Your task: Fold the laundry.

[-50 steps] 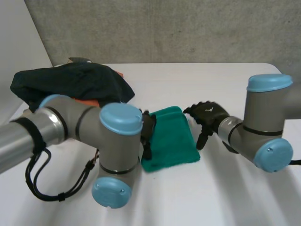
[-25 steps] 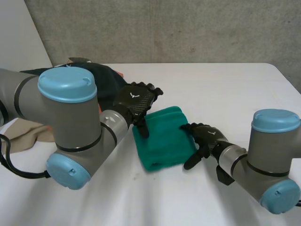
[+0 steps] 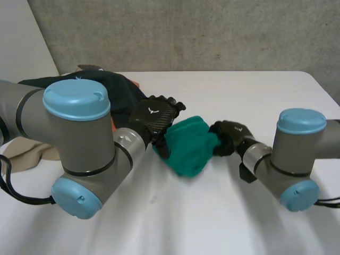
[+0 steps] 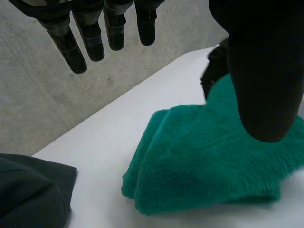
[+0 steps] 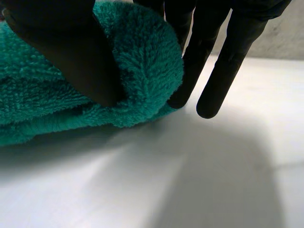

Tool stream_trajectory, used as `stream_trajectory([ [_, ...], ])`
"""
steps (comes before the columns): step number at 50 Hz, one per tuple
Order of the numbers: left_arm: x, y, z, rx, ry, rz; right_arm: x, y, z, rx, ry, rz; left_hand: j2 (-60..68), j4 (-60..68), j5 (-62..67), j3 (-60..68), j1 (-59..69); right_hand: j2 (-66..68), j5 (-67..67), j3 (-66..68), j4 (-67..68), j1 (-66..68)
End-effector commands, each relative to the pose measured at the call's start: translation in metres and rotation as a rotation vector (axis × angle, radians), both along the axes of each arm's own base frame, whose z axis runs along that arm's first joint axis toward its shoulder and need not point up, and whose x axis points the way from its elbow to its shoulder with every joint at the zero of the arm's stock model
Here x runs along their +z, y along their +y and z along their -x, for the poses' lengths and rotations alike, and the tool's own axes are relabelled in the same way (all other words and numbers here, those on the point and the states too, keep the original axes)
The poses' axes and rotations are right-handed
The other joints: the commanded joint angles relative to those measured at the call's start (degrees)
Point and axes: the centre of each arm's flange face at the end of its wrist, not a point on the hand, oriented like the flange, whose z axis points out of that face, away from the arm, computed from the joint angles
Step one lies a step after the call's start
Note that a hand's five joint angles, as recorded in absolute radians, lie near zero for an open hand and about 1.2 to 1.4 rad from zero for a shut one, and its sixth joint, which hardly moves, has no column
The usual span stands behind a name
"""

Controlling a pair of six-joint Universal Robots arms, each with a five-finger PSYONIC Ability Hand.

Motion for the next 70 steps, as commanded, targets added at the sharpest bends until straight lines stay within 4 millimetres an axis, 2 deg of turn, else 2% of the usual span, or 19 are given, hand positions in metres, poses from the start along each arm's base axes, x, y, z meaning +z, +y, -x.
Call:
stream_trajectory([
  [1,0.008,0.012,0.01,-0.041,0.015,0.023,0.012,-0.067,0.035,-0.167,-0.029,0.09,-1.6,-1.5,-2.7,-1.9,-0.9,20.6,16.1,11.9,11.5,31.7],
  [2,0.013,0.017,0.014,-0.056,0.025,0.034,0.012,-0.091,0.055,-0.236,-0.024,0.117,-1.6,-1.5,-2.7,-1.9,-0.9,20.6,16.1,11.9,11.5,31.7],
  [7,0.026,0.027,0.023,-0.09,0.053,0.065,0.021,-0.163,0.115,-0.423,-0.029,0.227,-1.6,-1.5,-2.7,-1.9,-0.9,20.6,16.1,11.9,11.5,31.7],
  [14,0.036,0.038,0.031,-0.122,0.072,0.087,0.014,-0.219,0.186,-0.588,0.004,0.279,-1.6,-1.5,-2.7,-1.9,-0.9,20.6,16.1,11.9,11.5,31.7],
  [16,0.036,0.041,0.032,-0.131,0.074,0.088,0.005,-0.229,0.211,-0.62,0.04,0.249,-1.6,-1.5,-2.7,-1.9,-0.9,20.6,16.1,11.9,11.5,31.7],
  [19,0.037,0.046,0.035,-0.144,0.075,0.088,-0.001,-0.236,0.225,-0.624,0.071,0.248,-1.6,-1.5,-2.7,-1.9,-0.9,20.6,16.1,11.9,11.5,31.7],
  [28,0.036,0.052,0.037,-0.157,0.074,0.086,-0.004,-0.24,0.252,-0.606,0.082,0.246,-1.6,-1.5,-2.7,-1.9,-0.9,20.6,16.1,11.9,11.5,31.7],
  [35,0.035,0.055,0.039,-0.166,0.073,0.082,-0.002,-0.239,0.251,-0.558,0.07,0.228,-1.6,-1.5,-2.7,-1.9,-0.9,20.6,16.1,11.9,11.5,31.7],
  [36,0.035,0.055,0.039,-0.166,0.073,0.082,-0.002,-0.239,0.251,-0.559,0.07,0.228,-1.6,-1.5,-2.7,-1.9,-0.9,9.7,5.2,1.0,0.6,20.8],
  [37,0.035,0.055,0.039,-0.166,0.073,0.082,-0.002,-0.239,0.252,-0.56,0.074,0.229,-1.6,-1.5,-2.7,-1.9,-0.9,-33.2,-37.8,-41.9,-42.3,-22.1],
  [38,0.035,0.055,0.039,-0.166,0.074,0.083,-0.002,-0.239,0.252,-0.559,0.076,0.23,-1.6,-1.5,-2.7,-1.9,-0.9,-49.4,-53.9,-58.1,-58.5,-38.3],
  [46,0.038,0.055,0.039,-0.166,0.083,0.088,-0.005,-0.233,0.253,-0.602,0.28,0.243,-1.6,-1.5,-2.7,-1.9,-0.9,-49.4,-53.9,-58.1,-58.5,-38.3],
  [51,0.045,0.055,0.038,-0.164,0.097,0.099,0.04,-0.222,0.244,-0.706,0.534,0.377,-1.6,-1.5,-2.7,-1.9,-0.9,-49.4,-53.9,-58.1,-58.5,-38.3],
  [55,0.058,0.054,0.035,-0.155,0.125,0.119,0.085,-0.205,0.24,-0.816,0.642,0.549,-1.7,-1.5,-2.7,-2.0,-1.0,-49.4,-53.9,-58.1,-58.5,-38.3],
  [58,0.07,0.047,0.031,-0.135,0.162,0.143,0.107,-0.193,0.235,-0.837,0.651,0.657,-1.7,-1.5,-2.7,-2.0,-1.0,-49.4,-53.9,-58.1,-58.5,-38.3],
  [62,0.087,0.026,0.018,-0.075,0.201,0.205,0.126,-0.164,0.202,-0.765,0.601,0.788,-1.7,-1.5,-2.7,-2.0,-1.0,-49.4,-53.9,-58.1,-58.5,-38.3],
  [63,0.094,0.013,0.01,-0.038,0.212,0.241,0.129,-0.15,0.18,-0.686,0.577,0.824,-1.7,-1.5,-2.7,-2.0,-1.0,-49.4,-53.9,-58.1,-58.5,-38.3],
  [66,0.101,-0.013,-0.004,0.03,0.232,0.284,0.121,-0.128,0.152,-0.539,0.551,0.833,-1.7,-1.5,-2.7,-2.0,-1.0,-49.4,-53.9,-58.1,-58.5,-38.3],
  [70,0.101,-0.073,-0.043,0.19,0.223,0.346,0.104,-0.08,0.111,-0.232,0.502,0.817,-1.6,-1.5,-2.7,-1.9,-0.9,-49.4,-53.9,-58.1,-58.5,-38.3],
])
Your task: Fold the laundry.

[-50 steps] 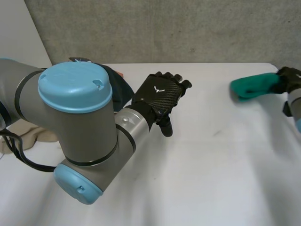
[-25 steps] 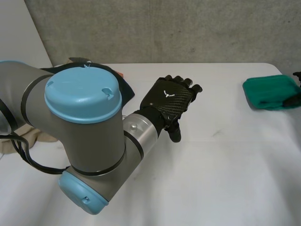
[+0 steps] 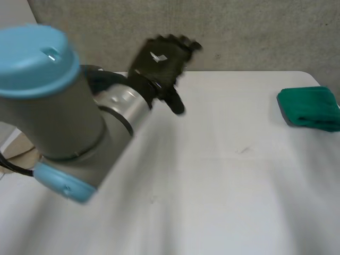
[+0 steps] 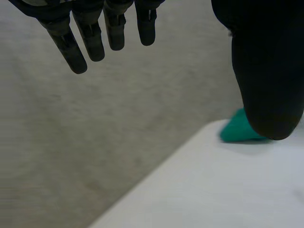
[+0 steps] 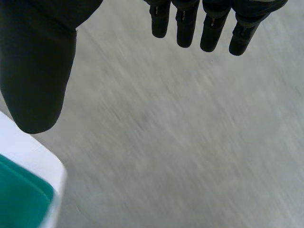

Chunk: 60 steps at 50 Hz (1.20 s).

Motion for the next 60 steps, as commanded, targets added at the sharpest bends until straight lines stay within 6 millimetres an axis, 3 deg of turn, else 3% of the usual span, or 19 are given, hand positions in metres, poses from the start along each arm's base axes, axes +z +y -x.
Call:
stream_trajectory([
  [1,-0.001,-0.102,-0.068,0.277,0.008,0.079,-0.023,0.073,-0.069,0.43,0.075,-0.13,-1.6,-1.5,-2.7,-1.9,-0.9,-2.7,-2.8,-2.4,-2.0,-3.3],
  [4,-0.018,-0.14,-0.098,0.383,-0.064,0.083,-0.034,0.104,-0.081,0.554,0.096,-0.231,-1.5,-1.3,-2.5,-1.8,-0.7,-2.7,-2.8,-2.4,-2.0,-3.3],
  [7,-0.052,-0.18,-0.127,0.476,-0.213,0.087,-0.041,0.121,-0.087,0.604,0.084,-0.31,-1.6,-1.5,-2.7,-1.9,-0.9,-2.7,-2.8,-2.4,-2.0,-3.3],
  [13,-0.108,-0.229,-0.137,0.484,-0.414,0.129,-0.065,0.151,-0.093,0.643,0.067,-0.505,-0.5,-0.3,-1.5,-0.8,0.3,-2.7,-2.8,-2.4,-2.0,-3.3],
  [16,-0.117,-0.242,-0.14,0.478,-0.421,0.145,-0.073,0.159,-0.092,0.644,0.066,-0.55,2.7,2.9,1.7,2.4,3.4,-2.7,-2.8,-2.4,-2.0,-3.3],
  [20,-0.125,-0.258,-0.14,0.484,-0.412,0.169,-0.08,0.163,-0.09,0.64,0.062,-0.576,33.4,33.6,32.4,33.1,34.1,-2.7,-2.8,-2.4,-2.0,-3.3],
  [21,-0.122,-0.261,-0.139,0.49,-0.403,0.184,-0.081,0.164,-0.09,0.642,0.061,-0.58,61.2,61.3,60.1,60.9,61.9,-2.7,-2.8,-2.4,-2.0,-3.3],
  [24,-0.117,-0.259,-0.133,0.487,-0.384,0.189,-0.082,0.166,-0.09,0.639,0.059,-0.587,68.3,68.5,67.3,68.0,69.0,-2.7,-2.8,-2.4,-2.0,-3.3],
  [28,-0.083,-0.239,-0.116,0.46,-0.277,0.188,-0.079,0.165,-0.089,0.629,0.061,-0.577,68.3,68.5,67.3,68.0,69.0,-2.7,-2.8,-2.4,-2.0,-3.3],
  [29,-0.057,-0.224,-0.107,0.435,-0.199,0.192,-0.077,0.164,-0.089,0.627,0.061,-0.571,68.3,68.5,67.3,68.0,69.0,-2.7,-2.8,-2.4,-2.0,-3.3],
  [33,-0.009,-0.18,-0.084,0.341,-0.012,0.175,-0.062,0.161,-0.087,0.603,0.056,-0.525,68.3,68.5,67.3,68.0,69.0,-2.7,-2.8,-2.4,-2.0,-3.3],
  [36,0.015,-0.151,-0.067,0.27,0.085,0.175,-0.048,0.158,-0.084,0.562,0.047,-0.482,68.3,68.5,67.3,68.0,69.0,-2.7,-2.8,-2.4,-2.0,-3.3],
  [37,0.027,-0.13,-0.054,0.213,0.139,0.17,-0.044,0.157,-0.083,0.548,0.043,-0.47,68.3,68.5,67.3,68.0,69.0,-2.7,-2.8,-2.4,-2.0,-3.3],
  [39,0.032,-0.109,-0.039,0.152,0.181,0.151,-0.037,0.156,-0.081,0.519,0.032,-0.45,68.3,68.5,67.3,68.0,69.0,-2.7,-2.8,-2.4,-2.0,-3.3],
  [46,-0.002,-0.019,0.034,-0.183,0.209,0.001,-0.01,0.155,-0.073,0.453,-0.059,-0.372,68.3,68.5,67.3,68.0,69.0,-2.7,-2.8,-2.4,-2.0,-3.3],
  [52,-0.077,-0.012,0.068,-0.226,0.116,-0.105,-0.009,0.157,-0.075,0.467,-0.083,-0.379,68.3,68.5,67.3,68.0,69.0,-2.7,-2.8,-2.4,-2.0,-3.3],
  [54,-0.088,-0.012,0.07,-0.215,0.087,-0.115,-0.01,0.158,-0.076,0.468,-0.084,-0.383,68.2,68.3,67.1,67.9,68.9,-2.7,-2.8,-2.4,-2.0,-3.3],
  [56,-0.097,-0.014,0.069,-0.183,0.029,-0.112,-0.014,0.158,-0.076,0.469,-0.087,-0.398,45.3,45.4,44.2,45.0,46.0,-2.7,-2.8,-2.4,-2.0,-3.3],
  [60,-0.098,-0.017,0.063,-0.122,-0.075,-0.06,-0.018,0.161,-0.078,0.478,-0.082,-0.414,14.1,14.3,13.1,13.8,14.8,-2.7,-2.8,-2.4,-2.0,-3.3],
])
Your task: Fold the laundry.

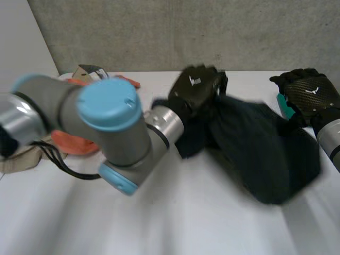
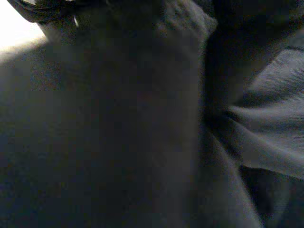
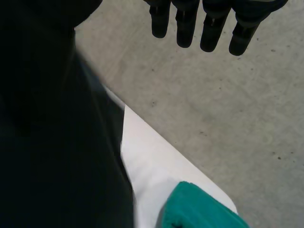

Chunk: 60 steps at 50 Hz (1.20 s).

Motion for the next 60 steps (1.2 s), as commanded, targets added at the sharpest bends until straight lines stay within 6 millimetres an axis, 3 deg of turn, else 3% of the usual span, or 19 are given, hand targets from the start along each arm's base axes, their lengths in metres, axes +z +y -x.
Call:
stream_trajectory([
  [1,-0.023,-0.009,-0.006,0.102,-0.188,0.063,-0.009,0.004,-0.003,0.019,0.011,-0.03,-35.1,-35.8,-35.5,-35.9,-33.1,-2.7,-2.8,-2.4,-2.0,-3.3],
  [4,-0.017,-0.012,-0.014,0.141,-0.225,0.09,-0.012,0.003,-0.004,0.033,0.018,-0.039,-45.4,-46.1,-45.8,-46.2,-43.4,-2.7,-2.8,-2.4,-2.0,-3.3],
  [8,0.009,-0.028,-0.041,0.221,-0.224,0.116,-0.02,0.007,-0.007,0.069,0.028,-0.093,-46.0,-46.8,-46.5,-46.9,-44.1,-2.7,-2.8,-2.4,-2.0,-3.3],
  [11,0.014,-0.045,-0.06,0.274,-0.224,0.113,-0.024,0.012,-0.009,0.097,0.033,-0.132,-45.9,-46.7,-46.3,-46.7,-43.9,-2.7,-2.8,-2.4,-2.0,-3.3],
  [15,0.002,-0.078,-0.083,0.356,-0.256,0.097,-0.032,0.014,-0.01,0.112,0.04,-0.169,-45.4,-46.2,-45.8,-46.2,-43.4,-2.7,-2.8,-2.4,-2.0,-3.3],
  [19,-0.043,-0.127,-0.1,0.43,-0.397,0.119,-0.04,0.014,-0.011,0.114,0.042,-0.198,-44.9,-45.7,-45.3,-45.7,-42.9,-2.7,-2.8,-2.4,-2.0,-3.3],
  [23,-0.067,-0.161,-0.113,0.482,-0.532,0.202,-0.047,0.014,-0.011,0.115,0.046,-0.219,-43.5,-44.3,-43.9,-44.3,-41.6,-2.7,-2.8,-2.4,-2.0,-3.3],
  [31,-0.1,-0.189,-0.115,0.507,-0.617,0.263,-0.051,0.014,-0.009,0.11,0.081,-0.219,-39.3,-40.1,-39.7,-40.2,-37.4,-2.7,-2.8,-2.4,-2.0,-3.3],
  [34,-0.104,-0.2,-0.118,0.534,-0.611,0.273,-0.052,0.014,-0.008,0.107,0.083,-0.221,-37.0,-37.7,-37.4,-37.8,-35.0,-2.7,-2.8,-2.4,-2.0,-3.3],
  [40,-0.112,-0.238,-0.163,0.715,-0.638,0.249,-0.053,0.015,-0.009,0.109,0.085,-0.224,-28.6,-29.4,-29.0,-29.4,-26.6,-2.7,-2.8,-2.4,-2.0,-3.3],
  [45,-0.091,-0.264,-0.2,0.904,-0.664,0.279,-0.054,0.015,-0.009,0.111,0.087,-0.225,-16.6,-17.4,-17.0,-17.4,-14.7,-2.7,-2.8,-2.4,-2.0,-3.3],
  [47,-0.079,-0.277,-0.228,1.023,-0.673,0.283,-0.054,0.015,-0.009,0.111,0.085,-0.225,-15.6,-16.4,-16.0,-16.4,-13.7,-2.7,-2.8,-2.4,-2.0,-3.3],
  [52,-0.066,-0.288,-0.25,1.117,-0.677,0.329,-0.056,0.015,-0.01,0.113,0.086,-0.231,-15.8,-16.5,-16.2,-16.6,-13.8,-2.7,-2.8,-2.4,-2.0,-3.3],
  [57,-0.068,-0.279,-0.24,1.086,-0.701,0.321,-0.057,0.015,-0.01,0.113,0.087,-0.234,-18.4,-19.2,-18.9,-19.3,-16.5,-2.7,-2.8,-2.4,-2.0,-3.3],
  [60,-0.061,-0.262,-0.221,1.035,-0.694,0.319,-0.057,0.015,-0.01,0.113,0.087,-0.234,-27.2,-28.0,-27.6,-28.0,-25.2,-2.7,-2.8,-2.4,-2.0,-3.3],
])
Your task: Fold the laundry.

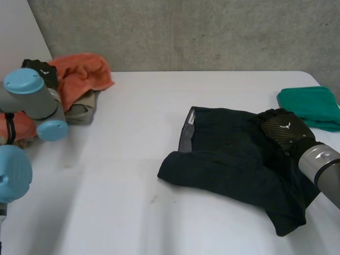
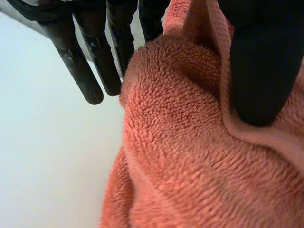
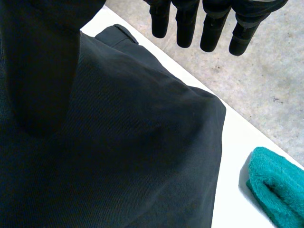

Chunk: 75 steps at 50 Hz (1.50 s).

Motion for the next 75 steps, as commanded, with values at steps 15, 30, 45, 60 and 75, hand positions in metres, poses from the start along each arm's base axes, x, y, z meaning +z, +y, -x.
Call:
stream_trajectory([
  [15,0.032,0.133,0.106,-0.333,0.081,-0.137,0.018,-0.005,0.002,-0.008,-0.01,0.048,-23.7,-23.8,-22.2,-23.9,-22.7,-2.7,-2.8,-2.4,-2.0,-3.3],
  [30,0.034,0.302,0.181,-0.806,0.282,-0.403,0.058,0.014,0.015,0.009,0.12,-0.074,-21.9,-22.0,-20.3,-22.1,-20.9,-2.7,-2.8,-2.4,-2.0,-3.3],
  [45,-0.022,0.351,0.21,-0.893,0.213,-0.593,0.038,0.018,0.03,0.002,0.22,-0.105,6.8,6.7,8.3,6.6,7.7,-2.7,-2.8,-2.4,-2.0,-3.3],
  [60,0.054,0.195,0.16,-0.464,0.29,-0.058,0.048,0.013,0.029,-0.008,0.213,-0.016,46.2,46.1,47.8,46.1,47.2,-2.7,-2.8,-2.4,-2.0,-3.3],
  [75,0.163,0.239,0.206,-0.903,0.403,0.294,0.053,0.01,0.028,-0.038,0.132,-0.017,46.2,46.1,47.8,46.1,47.2,-2.7,-2.8,-2.4,-2.0,-3.3],
])
